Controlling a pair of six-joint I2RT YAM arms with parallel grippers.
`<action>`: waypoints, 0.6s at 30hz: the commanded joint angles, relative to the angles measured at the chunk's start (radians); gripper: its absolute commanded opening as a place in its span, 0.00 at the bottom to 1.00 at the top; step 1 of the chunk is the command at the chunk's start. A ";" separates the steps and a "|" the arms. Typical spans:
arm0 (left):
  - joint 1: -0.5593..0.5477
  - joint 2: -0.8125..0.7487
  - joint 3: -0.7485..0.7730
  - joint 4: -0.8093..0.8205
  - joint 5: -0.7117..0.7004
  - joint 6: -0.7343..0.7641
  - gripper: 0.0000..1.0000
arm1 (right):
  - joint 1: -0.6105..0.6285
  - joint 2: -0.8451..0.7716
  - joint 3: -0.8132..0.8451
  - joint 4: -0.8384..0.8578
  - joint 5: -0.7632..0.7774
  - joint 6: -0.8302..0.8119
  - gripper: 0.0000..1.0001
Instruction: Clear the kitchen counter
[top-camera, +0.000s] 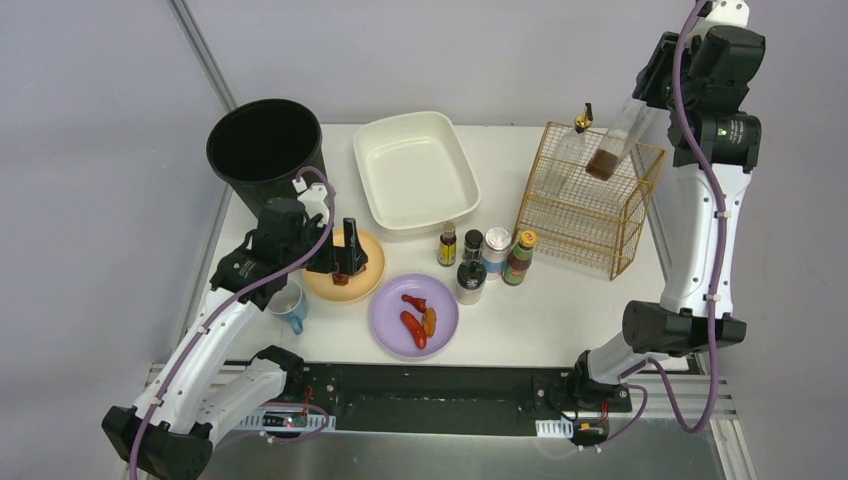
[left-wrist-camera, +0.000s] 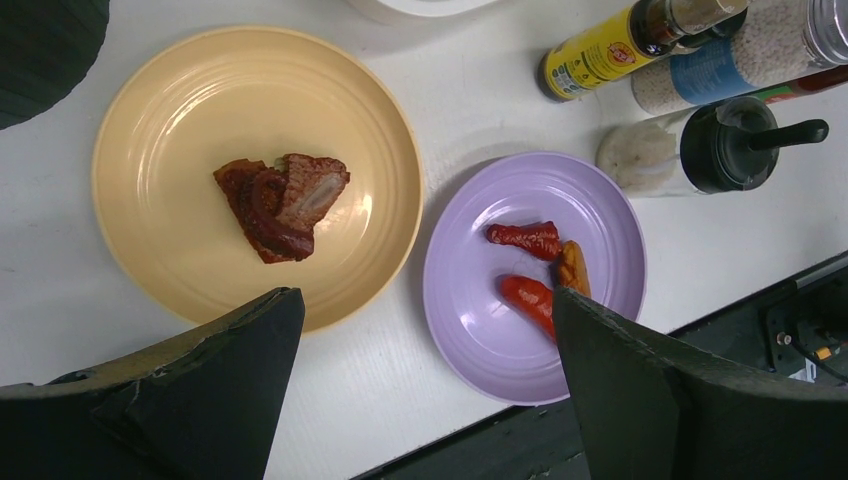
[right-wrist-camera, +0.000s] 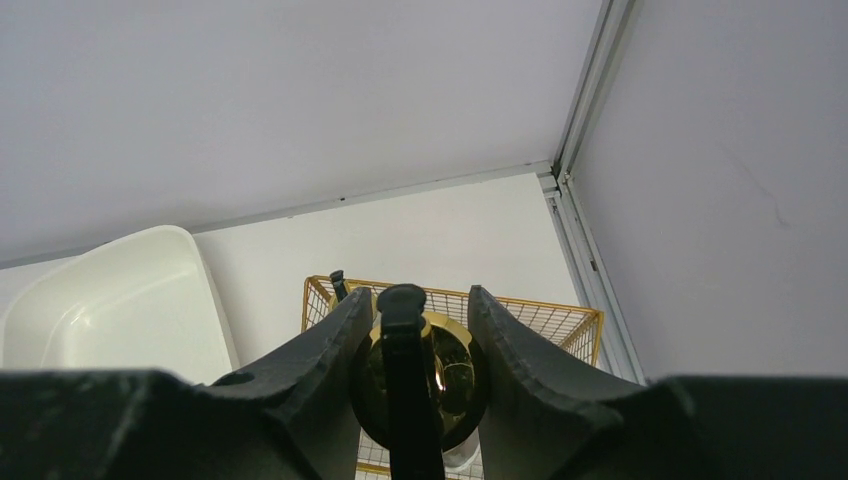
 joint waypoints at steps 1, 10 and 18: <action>0.009 0.009 0.007 0.029 0.022 0.025 0.99 | -0.030 0.013 0.088 0.182 -0.101 0.021 0.00; 0.010 0.011 0.005 0.028 0.004 0.028 1.00 | -0.072 0.111 0.158 0.179 -0.135 0.030 0.00; 0.013 0.014 0.004 0.028 0.005 0.028 1.00 | -0.085 0.117 0.092 0.207 -0.139 -0.022 0.00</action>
